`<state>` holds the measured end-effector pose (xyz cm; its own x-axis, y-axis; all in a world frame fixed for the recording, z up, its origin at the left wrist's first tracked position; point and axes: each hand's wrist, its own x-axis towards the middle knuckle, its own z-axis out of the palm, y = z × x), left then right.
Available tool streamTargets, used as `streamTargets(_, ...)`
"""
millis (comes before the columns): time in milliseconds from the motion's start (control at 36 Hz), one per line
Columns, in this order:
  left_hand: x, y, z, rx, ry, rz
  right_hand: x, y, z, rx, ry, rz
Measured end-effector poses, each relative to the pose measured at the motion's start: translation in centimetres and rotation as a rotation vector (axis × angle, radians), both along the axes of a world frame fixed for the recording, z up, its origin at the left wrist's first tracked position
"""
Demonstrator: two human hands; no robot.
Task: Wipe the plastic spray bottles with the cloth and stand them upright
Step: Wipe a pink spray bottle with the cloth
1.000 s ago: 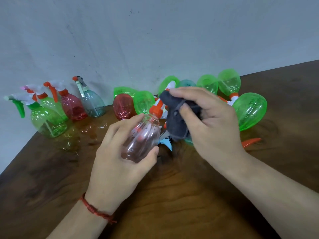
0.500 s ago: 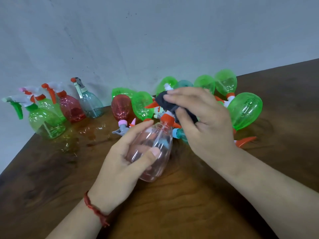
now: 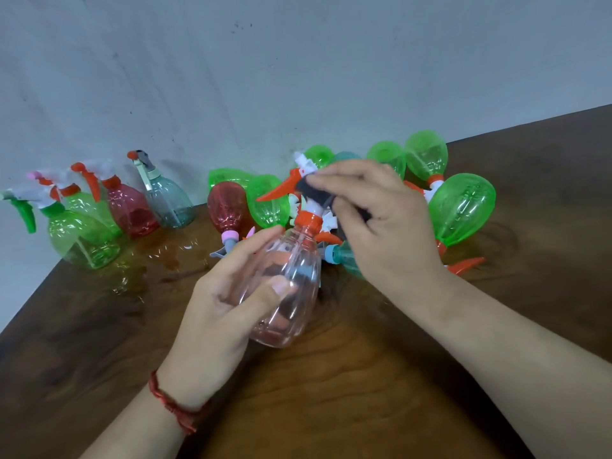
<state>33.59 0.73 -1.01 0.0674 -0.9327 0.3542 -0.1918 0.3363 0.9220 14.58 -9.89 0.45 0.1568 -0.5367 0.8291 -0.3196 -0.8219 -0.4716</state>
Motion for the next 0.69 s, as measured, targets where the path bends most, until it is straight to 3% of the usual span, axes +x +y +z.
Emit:
streamTargets(56, 0.0, 0.0, 0.0, -0.005, 0.030, 0.014, -0.1, -0.1, 0.0, 0.058, -0.057, 0.009)
streamTargets(306, 0.0, -0.3, -0.5, 0.039, 0.061, 0.014, -0.1, -0.4, -0.5, -0.032, 0.100, -0.027)
streamTargets(389, 0.2, -0.2, -0.4, 0.066, 0.037, -0.013, -0.5, -0.7, -0.3, 0.131, -0.051, 0.024)
streamTargets(556, 1.0, -0.2, -0.3, 0.097, 0.033, -0.057, -0.3, -0.9, 0.3, 0.593, -0.423, 0.359)
streamTargets(694, 1.3, -0.3, -0.5, 0.061, 0.110, -0.006, -0.3, -0.8, -0.1, 0.594, -0.377, 0.343)
